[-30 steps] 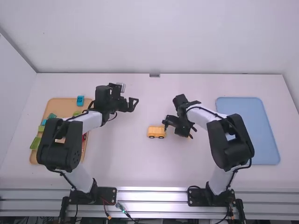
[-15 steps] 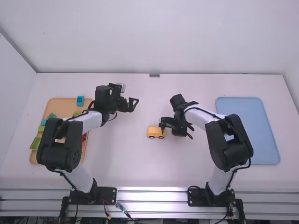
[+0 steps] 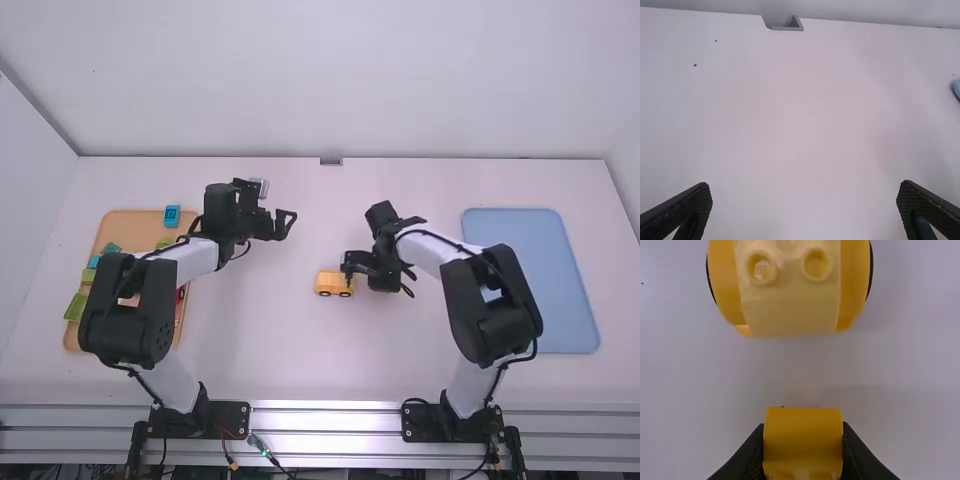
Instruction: Assemble lego blocks to make yellow taxi
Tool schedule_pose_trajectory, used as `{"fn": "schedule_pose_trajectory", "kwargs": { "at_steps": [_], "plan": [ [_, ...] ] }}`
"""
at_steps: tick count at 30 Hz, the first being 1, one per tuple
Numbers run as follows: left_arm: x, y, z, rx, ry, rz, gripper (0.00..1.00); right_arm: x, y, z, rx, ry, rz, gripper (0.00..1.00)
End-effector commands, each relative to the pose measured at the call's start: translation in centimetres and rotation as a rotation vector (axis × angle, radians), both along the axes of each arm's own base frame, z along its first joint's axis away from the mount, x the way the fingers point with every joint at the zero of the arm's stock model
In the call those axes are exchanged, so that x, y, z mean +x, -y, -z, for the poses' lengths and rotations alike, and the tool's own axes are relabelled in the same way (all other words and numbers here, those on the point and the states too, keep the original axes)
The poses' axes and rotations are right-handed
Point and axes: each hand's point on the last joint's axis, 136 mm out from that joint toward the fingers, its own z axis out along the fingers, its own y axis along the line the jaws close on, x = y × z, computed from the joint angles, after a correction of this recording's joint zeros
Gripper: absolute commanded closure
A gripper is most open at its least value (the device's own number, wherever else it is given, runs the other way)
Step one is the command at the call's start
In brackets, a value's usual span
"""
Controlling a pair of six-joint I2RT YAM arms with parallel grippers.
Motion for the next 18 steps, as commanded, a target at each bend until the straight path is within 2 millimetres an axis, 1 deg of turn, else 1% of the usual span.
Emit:
{"fn": "schedule_pose_trajectory", "kwargs": {
  "at_steps": [1,4,6,7,8,9,10,11,12,14,18],
  "plan": [
    [-0.1,0.1,0.0,0.012,0.008,0.008,0.01,-0.1,0.1,-0.4,0.015,0.005,0.004,0.78],
    [-0.1,0.1,0.0,0.013,0.007,0.008,0.01,-0.4,0.3,-0.2,0.007,-0.004,0.005,0.73],
    [-0.1,0.0,0.0,0.012,0.008,0.007,0.01,-0.7,0.4,0.0,0.004,-0.01,0.001,0.68],
    [-0.1,0.0,0.0,0.012,0.008,0.007,0.01,-0.7,0.4,0.0,0.003,-0.01,0.001,0.67],
    [-0.1,0.1,0.0,0.012,0.008,0.008,0.01,-0.8,0.5,0.1,0.0,-0.011,0.001,0.62],
    [-0.1,0.0,0.0,0.012,0.008,0.007,0.01,-0.7,0.5,0.1,0.001,-0.01,0.002,0.46],
    [-0.1,0.0,0.0,0.012,0.008,0.007,0.01,-0.6,0.4,0.0,0.002,-0.006,0.002,0.32],
    [-0.1,0.0,0.0,0.012,0.008,0.007,0.01,-0.6,0.4,0.0,0.002,-0.006,0.002,0.32],
    [-0.1,0.1,0.0,0.013,0.008,0.008,0.01,-0.4,0.4,0.0,0.001,0.002,0.002,0.14],
    [-0.1,0.0,0.0,0.013,0.008,0.008,0.01,0.0,0.3,-0.1,0.002,0.018,0.006,0.01],
    [-0.1,0.1,0.0,0.013,0.009,0.007,0.01,0.8,0.2,-0.9,0.004,0.059,0.01,0.01]
  ]
}}
